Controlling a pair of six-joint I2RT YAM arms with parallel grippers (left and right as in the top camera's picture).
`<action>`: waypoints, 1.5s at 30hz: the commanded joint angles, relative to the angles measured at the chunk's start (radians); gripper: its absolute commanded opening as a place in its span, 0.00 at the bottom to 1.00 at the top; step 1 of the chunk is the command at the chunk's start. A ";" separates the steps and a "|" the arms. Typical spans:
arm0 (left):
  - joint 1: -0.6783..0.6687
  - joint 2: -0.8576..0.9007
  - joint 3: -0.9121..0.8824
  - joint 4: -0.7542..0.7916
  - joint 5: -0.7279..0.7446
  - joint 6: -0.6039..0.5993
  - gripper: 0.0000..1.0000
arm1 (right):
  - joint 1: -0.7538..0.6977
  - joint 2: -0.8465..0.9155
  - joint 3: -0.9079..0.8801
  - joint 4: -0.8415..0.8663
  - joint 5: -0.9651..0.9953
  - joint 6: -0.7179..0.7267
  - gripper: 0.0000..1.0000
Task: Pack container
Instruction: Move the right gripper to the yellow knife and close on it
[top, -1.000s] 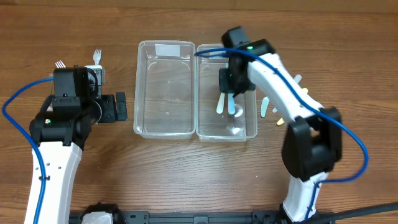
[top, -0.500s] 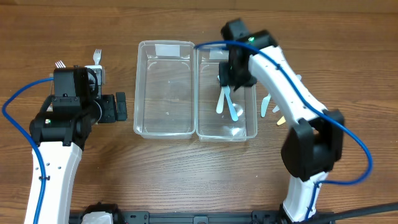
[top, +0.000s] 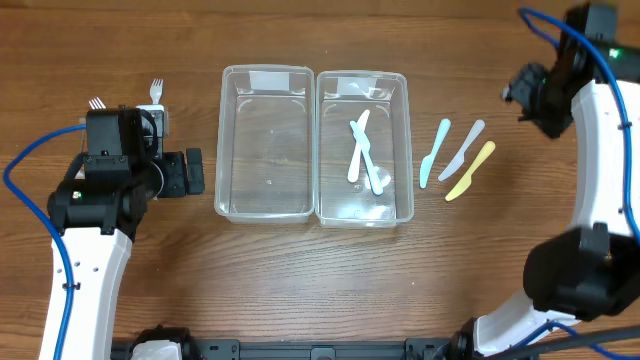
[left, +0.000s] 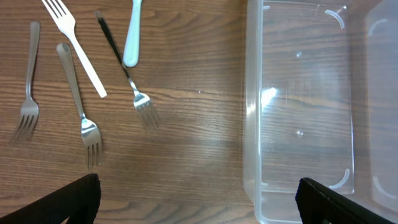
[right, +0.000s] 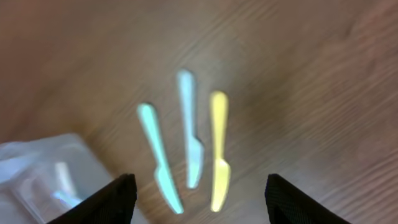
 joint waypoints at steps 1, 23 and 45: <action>0.004 0.000 0.023 0.003 0.011 0.000 1.00 | -0.036 0.006 -0.181 0.093 -0.055 -0.008 0.68; 0.004 0.000 0.023 -0.002 0.012 0.000 1.00 | -0.040 0.173 -0.387 0.339 -0.070 -0.007 0.69; 0.004 0.000 0.023 -0.006 0.012 0.000 1.00 | -0.008 0.249 -0.387 0.458 -0.066 -0.035 0.69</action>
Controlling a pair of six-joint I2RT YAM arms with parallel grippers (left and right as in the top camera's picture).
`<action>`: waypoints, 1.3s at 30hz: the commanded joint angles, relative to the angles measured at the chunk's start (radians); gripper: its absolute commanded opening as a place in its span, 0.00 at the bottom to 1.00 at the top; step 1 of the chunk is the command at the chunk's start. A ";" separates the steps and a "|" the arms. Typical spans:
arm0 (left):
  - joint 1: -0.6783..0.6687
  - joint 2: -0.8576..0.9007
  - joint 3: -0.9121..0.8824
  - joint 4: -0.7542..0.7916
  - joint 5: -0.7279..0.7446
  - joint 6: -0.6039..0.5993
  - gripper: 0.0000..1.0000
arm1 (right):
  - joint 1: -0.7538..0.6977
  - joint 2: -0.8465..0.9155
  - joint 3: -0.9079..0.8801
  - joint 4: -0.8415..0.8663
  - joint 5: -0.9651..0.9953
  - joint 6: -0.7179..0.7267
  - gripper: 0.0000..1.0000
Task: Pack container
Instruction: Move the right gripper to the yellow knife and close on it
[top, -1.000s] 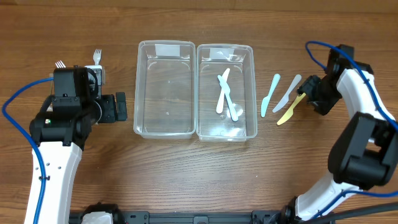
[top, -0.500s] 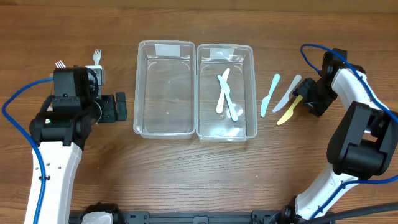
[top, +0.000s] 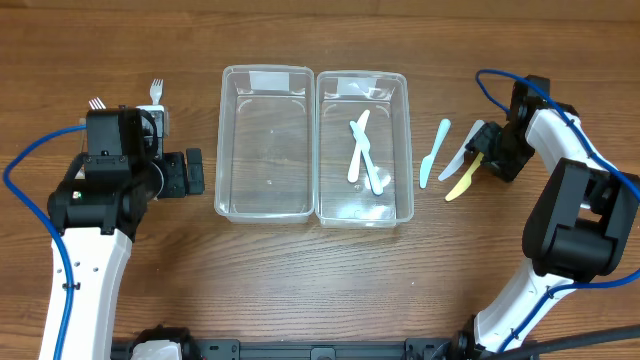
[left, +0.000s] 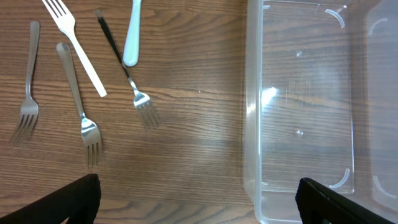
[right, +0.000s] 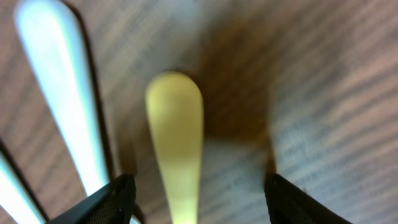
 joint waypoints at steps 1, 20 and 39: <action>0.004 0.000 0.023 -0.005 0.012 0.000 1.00 | 0.008 0.045 -0.005 0.046 -0.017 -0.021 0.68; 0.004 0.000 0.023 -0.015 0.012 0.000 1.00 | 0.008 0.063 -0.006 0.007 0.130 -0.025 0.59; 0.004 0.000 0.023 -0.014 0.011 0.000 1.00 | 0.009 0.092 -0.006 0.015 0.118 -0.024 0.33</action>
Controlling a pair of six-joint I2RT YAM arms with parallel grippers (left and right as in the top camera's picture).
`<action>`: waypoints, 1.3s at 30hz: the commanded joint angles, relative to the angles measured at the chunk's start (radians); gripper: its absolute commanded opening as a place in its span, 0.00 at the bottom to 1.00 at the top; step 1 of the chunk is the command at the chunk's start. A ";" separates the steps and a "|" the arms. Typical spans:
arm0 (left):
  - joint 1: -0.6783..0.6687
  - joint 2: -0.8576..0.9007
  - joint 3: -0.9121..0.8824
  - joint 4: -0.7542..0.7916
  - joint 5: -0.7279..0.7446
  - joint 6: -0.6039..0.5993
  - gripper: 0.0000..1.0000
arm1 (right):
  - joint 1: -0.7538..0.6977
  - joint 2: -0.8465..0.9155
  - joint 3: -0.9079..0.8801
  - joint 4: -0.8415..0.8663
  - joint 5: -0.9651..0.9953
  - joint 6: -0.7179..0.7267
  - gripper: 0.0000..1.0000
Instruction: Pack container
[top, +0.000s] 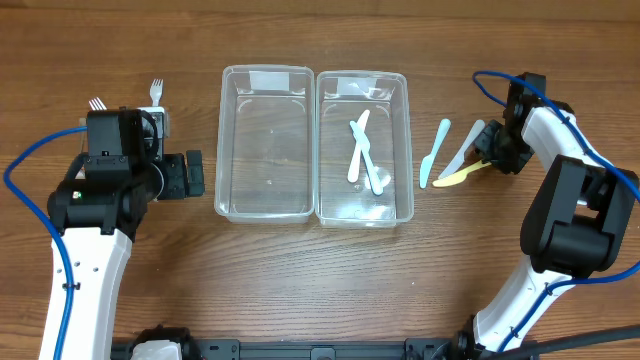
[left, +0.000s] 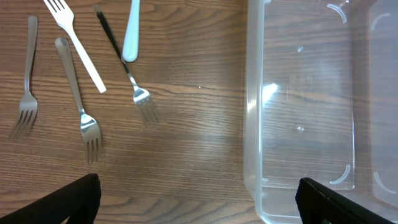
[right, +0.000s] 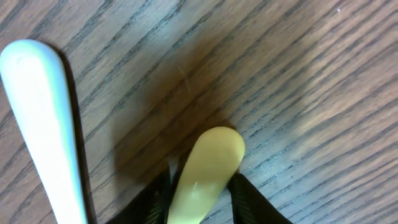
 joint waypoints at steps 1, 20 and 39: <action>0.004 0.000 0.023 -0.002 0.012 0.000 1.00 | -0.002 0.069 -0.020 0.004 -0.003 0.001 0.33; 0.004 0.000 0.023 -0.002 0.011 0.000 1.00 | -0.002 0.068 -0.009 0.024 -0.003 0.001 0.10; 0.004 0.000 0.023 -0.002 0.011 0.001 1.00 | 0.233 -0.251 0.369 -0.294 0.062 -0.065 0.06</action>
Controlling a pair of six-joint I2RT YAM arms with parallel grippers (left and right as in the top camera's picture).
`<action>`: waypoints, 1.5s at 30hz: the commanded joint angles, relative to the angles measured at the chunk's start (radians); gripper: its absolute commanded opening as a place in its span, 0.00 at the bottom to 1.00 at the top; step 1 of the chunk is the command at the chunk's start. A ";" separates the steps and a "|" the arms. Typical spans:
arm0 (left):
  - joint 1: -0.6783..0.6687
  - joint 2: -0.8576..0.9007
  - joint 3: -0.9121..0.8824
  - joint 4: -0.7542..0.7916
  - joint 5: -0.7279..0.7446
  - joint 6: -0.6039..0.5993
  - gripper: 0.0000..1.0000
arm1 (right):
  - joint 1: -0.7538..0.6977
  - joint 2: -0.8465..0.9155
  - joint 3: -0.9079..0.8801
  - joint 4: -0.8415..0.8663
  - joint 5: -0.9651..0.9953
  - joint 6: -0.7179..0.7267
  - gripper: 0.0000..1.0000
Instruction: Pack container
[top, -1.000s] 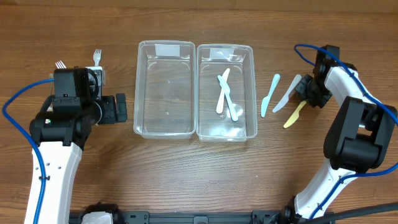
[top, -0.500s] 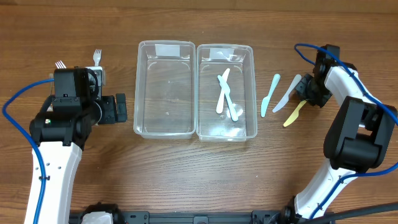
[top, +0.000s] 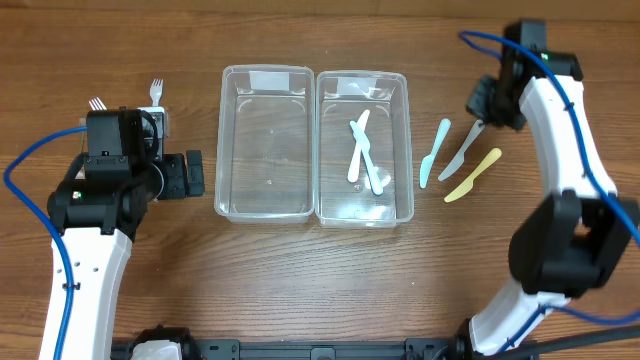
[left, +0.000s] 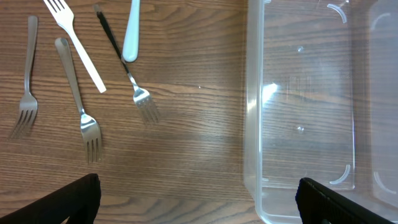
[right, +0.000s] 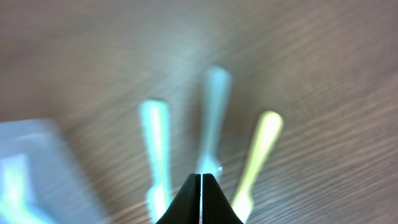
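Two clear containers sit side by side. The left container (top: 222, 140) is empty, and the right container (top: 409, 140) holds crossed pale plastic knives (top: 362, 152). To its right a teal knife (top: 433, 152), a pale blue knife (top: 462, 150) and a yellow knife (top: 470, 175) lie on the table. My right gripper (top: 482, 102) hangs above them, shut on nothing. Its blurred wrist view shows the shut tips (right: 201, 177) over the pale blue knife (right: 213, 118), between the teal knife (right: 155, 143) and the yellow knife (right: 258, 149). My left gripper (top: 190, 172) stands open left of the empty container (left: 298, 112).
Several forks (left: 81, 106) and a pale handle (left: 132, 31) lie on the wood to the left of the containers, partly hidden under my left arm in the overhead view. The wooden table (top: 320, 280) stretches in front of the containers.
My right gripper was low and shut on the yellow knife's handle, with the knife swung nearly level. Now it is higher and farther back, shut and empty, and the knife lies slanted on the table.
My right gripper was open high above the three loose knives. Then it was down with its fingers either side of the yellow handle, then shut on it with the knife turned. Now it is up again without the knife. My left arm has stayed put.
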 joint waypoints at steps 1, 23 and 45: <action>0.004 0.000 0.023 -0.002 0.011 0.001 1.00 | 0.064 -0.093 0.048 -0.008 0.045 0.014 0.06; 0.004 0.000 0.023 -0.002 0.011 0.001 1.00 | -0.055 -0.069 -0.460 0.174 -0.061 0.209 0.54; 0.004 0.000 0.023 -0.008 0.011 0.001 1.00 | -0.143 0.056 -0.505 0.282 -0.090 0.196 0.52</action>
